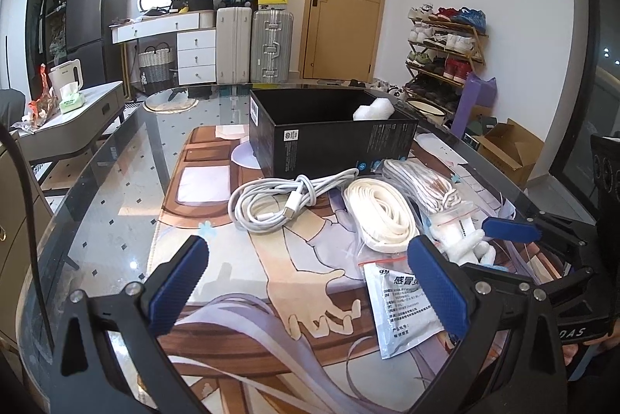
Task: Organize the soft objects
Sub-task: 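Grasp the white plush bunny with the right tool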
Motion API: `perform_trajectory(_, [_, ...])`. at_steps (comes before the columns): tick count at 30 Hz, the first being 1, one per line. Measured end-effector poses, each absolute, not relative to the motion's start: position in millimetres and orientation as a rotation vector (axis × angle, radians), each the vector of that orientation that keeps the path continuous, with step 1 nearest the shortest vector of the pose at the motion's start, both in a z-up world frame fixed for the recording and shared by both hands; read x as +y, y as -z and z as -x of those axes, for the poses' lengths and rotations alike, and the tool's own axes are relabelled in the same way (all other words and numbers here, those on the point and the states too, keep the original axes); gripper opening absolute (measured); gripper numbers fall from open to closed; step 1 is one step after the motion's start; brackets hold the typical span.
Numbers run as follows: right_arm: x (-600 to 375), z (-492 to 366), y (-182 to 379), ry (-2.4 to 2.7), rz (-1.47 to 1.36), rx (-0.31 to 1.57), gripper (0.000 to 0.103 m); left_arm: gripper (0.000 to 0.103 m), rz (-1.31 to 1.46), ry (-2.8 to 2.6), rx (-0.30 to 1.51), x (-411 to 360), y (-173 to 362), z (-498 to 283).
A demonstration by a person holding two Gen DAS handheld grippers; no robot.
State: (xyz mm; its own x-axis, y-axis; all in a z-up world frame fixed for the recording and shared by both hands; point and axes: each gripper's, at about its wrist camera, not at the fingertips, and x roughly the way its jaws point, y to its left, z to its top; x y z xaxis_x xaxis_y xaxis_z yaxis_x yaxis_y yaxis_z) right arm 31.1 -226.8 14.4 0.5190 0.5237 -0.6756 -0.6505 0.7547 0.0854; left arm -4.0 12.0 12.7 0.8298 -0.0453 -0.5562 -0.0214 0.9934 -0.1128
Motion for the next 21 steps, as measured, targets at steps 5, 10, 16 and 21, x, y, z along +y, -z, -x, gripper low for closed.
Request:
perform_trajectory(5, [-230,-36,-10,-0.702,0.169,0.773,0.067,0.103,0.113,0.020,0.599,10,-11,3])
perform_trajectory(10, [-228,-38,-4,-0.695,0.178,0.790,0.058,0.103,0.107,0.024,0.608,8,-10,3])
perform_trajectory(16, [-227,-39,0,-0.699,0.166,0.795,0.056,0.103,0.100,0.033,0.616,5,-9,1])
perform_trajectory(21, [-228,-40,2,-0.688,0.157,0.784,0.047,0.103,0.098,0.039,0.619,4,-9,0])
